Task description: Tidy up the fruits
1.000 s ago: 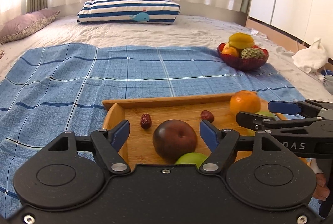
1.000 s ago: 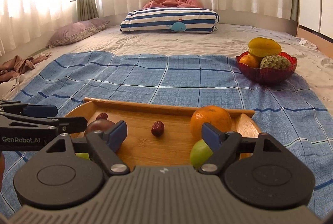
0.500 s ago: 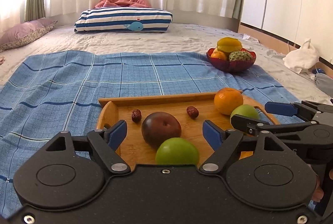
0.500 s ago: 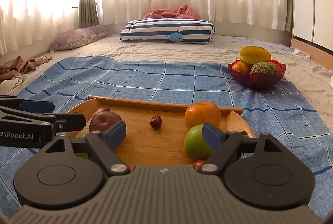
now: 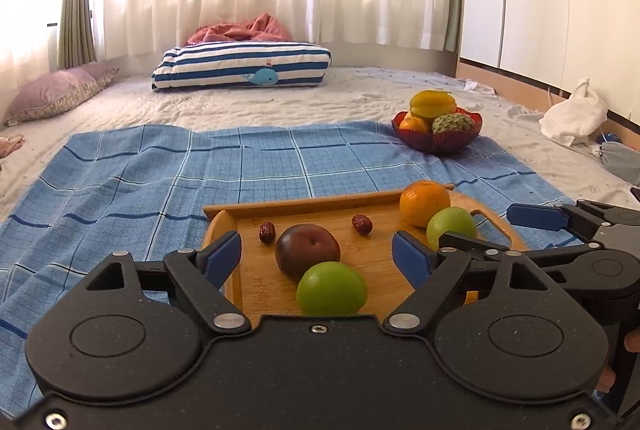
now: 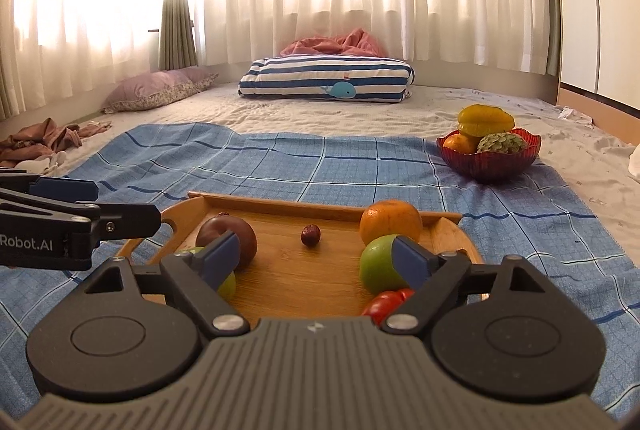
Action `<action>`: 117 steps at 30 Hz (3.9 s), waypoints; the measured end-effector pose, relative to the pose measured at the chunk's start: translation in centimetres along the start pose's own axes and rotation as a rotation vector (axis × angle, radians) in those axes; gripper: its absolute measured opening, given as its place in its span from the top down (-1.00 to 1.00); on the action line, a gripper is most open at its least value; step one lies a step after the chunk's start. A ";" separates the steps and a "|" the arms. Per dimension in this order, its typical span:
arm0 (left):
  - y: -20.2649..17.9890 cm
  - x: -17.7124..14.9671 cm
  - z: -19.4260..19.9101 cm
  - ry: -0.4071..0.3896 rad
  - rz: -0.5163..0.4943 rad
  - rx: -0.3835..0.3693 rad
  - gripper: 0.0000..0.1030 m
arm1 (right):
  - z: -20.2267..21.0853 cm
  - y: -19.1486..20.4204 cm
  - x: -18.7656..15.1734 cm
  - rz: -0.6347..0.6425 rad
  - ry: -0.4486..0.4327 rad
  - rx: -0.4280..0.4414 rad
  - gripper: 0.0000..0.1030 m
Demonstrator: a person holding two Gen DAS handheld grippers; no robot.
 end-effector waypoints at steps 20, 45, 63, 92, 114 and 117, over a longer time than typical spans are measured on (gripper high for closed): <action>-3.4 -3.9 3.6 -0.036 -0.045 0.050 -0.66 | 3.7 -1.6 -3.5 -0.032 -0.022 -0.067 -0.79; -3.5 -10.3 0.7 0.097 0.029 0.086 -0.68 | 3.9 -1.7 -9.8 -0.055 0.078 -0.125 -0.80; -3.9 -12.8 -1.4 0.152 0.026 0.102 -0.70 | 3.0 -1.7 -12.2 -0.048 0.128 -0.162 -0.92; -2.5 -13.9 -2.6 0.178 0.080 0.098 -1.00 | 2.2 -2.0 -12.8 -0.027 0.134 -0.158 -1.00; -2.5 -14.0 -2.6 0.165 0.074 0.090 -1.00 | 2.2 -1.9 -12.9 -0.020 0.137 -0.160 -1.00; -2.5 -14.1 -2.6 0.167 0.069 0.089 -1.00 | 2.2 -1.8 -12.9 -0.018 0.138 -0.162 -1.00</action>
Point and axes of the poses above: each gripper's, at about its wrist camera, not at the fingertips, and z roughly against the way its jaws point, y to its left, x to its top, the point moved 3 cm from there along -z, roughly the way its jaws point, and after that the axes turned 2 degrees about y, right-handed, at the moved point
